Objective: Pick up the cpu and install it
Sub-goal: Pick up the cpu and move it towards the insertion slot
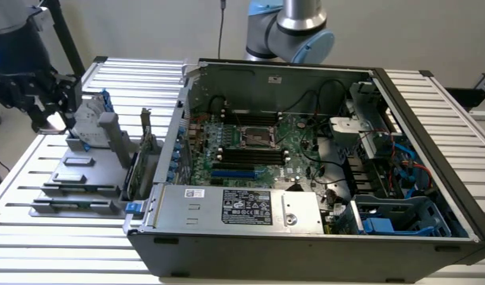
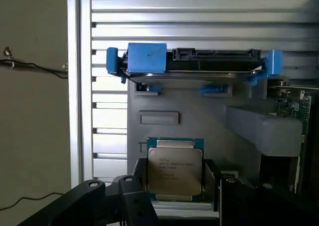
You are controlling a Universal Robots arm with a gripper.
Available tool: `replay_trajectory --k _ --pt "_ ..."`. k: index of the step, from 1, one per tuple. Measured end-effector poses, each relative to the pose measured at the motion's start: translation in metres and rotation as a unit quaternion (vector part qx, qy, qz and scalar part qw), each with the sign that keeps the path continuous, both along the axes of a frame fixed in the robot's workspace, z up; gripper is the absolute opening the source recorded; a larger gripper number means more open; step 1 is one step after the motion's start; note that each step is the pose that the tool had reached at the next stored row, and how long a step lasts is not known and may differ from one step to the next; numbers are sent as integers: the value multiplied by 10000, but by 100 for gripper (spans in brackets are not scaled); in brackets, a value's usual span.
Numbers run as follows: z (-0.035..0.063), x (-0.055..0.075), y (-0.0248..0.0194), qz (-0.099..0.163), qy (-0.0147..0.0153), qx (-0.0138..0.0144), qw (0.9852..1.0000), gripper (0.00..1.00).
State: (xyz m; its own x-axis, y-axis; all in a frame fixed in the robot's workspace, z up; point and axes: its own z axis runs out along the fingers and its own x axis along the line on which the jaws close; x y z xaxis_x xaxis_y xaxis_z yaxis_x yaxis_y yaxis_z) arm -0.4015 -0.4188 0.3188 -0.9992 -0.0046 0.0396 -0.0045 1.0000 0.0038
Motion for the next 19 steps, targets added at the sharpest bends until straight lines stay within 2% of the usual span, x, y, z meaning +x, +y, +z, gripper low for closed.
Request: replay_trajectory --k 9,13,16,19 --pt "412 411 0 9 54 13 10000 55" --pt "561 593 0 9 75 16 10000 55" --pt "632 727 0 9 88 16 10000 55" --pt "657 864 0 9 96 16 10000 55"
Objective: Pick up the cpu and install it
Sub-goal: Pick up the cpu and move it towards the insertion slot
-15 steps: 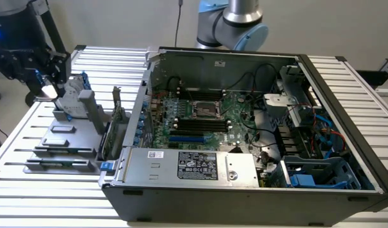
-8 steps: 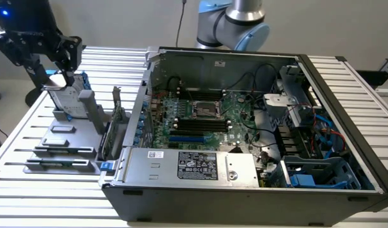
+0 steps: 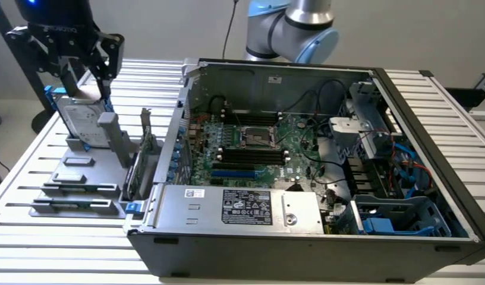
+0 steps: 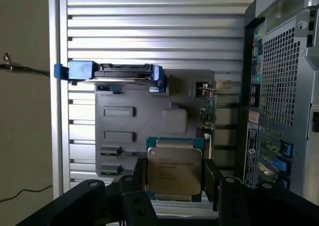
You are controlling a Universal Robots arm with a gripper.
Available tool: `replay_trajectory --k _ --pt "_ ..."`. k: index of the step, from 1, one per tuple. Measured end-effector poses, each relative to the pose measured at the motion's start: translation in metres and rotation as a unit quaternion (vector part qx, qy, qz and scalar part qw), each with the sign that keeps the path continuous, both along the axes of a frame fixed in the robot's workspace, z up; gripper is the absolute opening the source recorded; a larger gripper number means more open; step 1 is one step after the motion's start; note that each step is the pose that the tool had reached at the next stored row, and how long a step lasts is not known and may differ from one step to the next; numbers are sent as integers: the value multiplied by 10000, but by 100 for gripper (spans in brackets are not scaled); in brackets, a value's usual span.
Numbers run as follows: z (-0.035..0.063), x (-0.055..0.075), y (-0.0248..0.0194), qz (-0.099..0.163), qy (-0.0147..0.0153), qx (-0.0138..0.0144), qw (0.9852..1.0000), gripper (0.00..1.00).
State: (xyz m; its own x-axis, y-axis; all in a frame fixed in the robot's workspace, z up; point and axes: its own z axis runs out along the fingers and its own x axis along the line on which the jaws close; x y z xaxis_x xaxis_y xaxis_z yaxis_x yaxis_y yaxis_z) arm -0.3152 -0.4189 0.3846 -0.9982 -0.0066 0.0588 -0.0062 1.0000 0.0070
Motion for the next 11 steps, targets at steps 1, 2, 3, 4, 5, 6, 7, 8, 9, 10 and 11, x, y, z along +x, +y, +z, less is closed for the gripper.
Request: replay_trajectory --k 1,2,3,4,5,6,7,8,9,10,11 --pt "3 46 0 0 2 0 10000 55" --pt "5 91 0 0 3 0 10000 55" --pt "7 136 0 0 4 0 10000 55" --pt "9 183 0 0 5 0 10000 55" --pt "10 228 0 0 6 0 10000 55" --pt "11 272 0 0 6 0 10000 55" --pt "12 317 0 0 7 0 10000 55" --pt "12 362 0 0 7 0 10000 55" --pt "14 409 0 0 8 0 10000 55" --pt "15 454 0 0 7 0 10000 55" --pt "17 498 0 0 8 1 10000 55"
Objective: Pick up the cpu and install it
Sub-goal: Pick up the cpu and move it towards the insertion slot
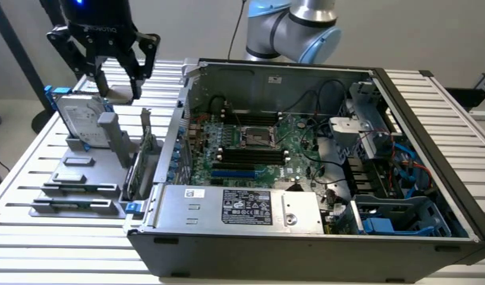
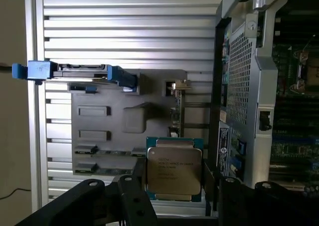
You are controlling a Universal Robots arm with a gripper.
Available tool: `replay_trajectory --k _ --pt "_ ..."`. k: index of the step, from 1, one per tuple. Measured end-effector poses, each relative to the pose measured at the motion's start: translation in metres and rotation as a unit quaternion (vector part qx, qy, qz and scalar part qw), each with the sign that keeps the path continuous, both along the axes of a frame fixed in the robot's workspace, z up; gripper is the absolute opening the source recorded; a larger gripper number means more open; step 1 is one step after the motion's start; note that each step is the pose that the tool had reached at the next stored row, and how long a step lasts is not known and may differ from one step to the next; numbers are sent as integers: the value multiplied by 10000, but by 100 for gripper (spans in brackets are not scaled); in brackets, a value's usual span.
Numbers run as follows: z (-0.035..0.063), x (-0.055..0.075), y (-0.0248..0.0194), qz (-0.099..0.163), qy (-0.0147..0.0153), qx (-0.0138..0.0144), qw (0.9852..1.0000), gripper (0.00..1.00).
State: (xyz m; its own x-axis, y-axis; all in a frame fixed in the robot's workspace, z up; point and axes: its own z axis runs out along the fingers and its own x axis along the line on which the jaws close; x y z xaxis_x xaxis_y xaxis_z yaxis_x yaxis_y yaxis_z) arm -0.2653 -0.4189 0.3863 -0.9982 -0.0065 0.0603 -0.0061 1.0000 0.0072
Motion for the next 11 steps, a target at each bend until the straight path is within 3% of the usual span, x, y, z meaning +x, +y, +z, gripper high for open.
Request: replay_trajectory --k 11 --pt "33 500 0 0 2 10 10000 55"
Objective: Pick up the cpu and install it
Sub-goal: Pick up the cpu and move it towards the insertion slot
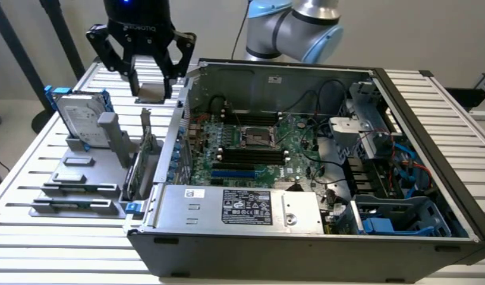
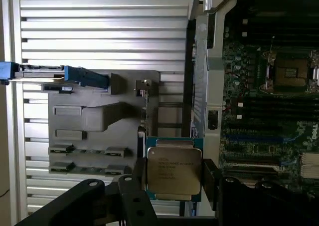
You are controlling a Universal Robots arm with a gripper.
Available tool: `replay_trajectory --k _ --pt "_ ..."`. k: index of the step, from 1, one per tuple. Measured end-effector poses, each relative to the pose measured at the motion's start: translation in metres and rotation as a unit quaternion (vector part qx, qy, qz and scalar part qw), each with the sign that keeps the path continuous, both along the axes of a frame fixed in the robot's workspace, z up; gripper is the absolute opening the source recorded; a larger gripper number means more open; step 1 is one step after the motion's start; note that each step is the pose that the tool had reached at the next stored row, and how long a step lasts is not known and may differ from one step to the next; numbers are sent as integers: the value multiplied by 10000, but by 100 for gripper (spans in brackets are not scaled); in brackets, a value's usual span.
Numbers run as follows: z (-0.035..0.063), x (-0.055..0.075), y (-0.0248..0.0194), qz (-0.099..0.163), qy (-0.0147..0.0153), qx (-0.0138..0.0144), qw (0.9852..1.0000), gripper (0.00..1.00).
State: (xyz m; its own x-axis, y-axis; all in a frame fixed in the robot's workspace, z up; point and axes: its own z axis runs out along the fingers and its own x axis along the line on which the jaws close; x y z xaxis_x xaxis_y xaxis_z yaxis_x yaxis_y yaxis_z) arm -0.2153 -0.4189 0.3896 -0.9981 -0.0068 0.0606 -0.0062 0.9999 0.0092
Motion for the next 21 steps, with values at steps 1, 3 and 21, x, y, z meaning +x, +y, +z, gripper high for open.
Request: replay_trajectory --k 1,3,21 --pt "1 49 0 0 0 0 10000 55" --pt "2 139 1 0 0 0 10000 55" --pt "-133 956 182 0 4 0 10000 55"
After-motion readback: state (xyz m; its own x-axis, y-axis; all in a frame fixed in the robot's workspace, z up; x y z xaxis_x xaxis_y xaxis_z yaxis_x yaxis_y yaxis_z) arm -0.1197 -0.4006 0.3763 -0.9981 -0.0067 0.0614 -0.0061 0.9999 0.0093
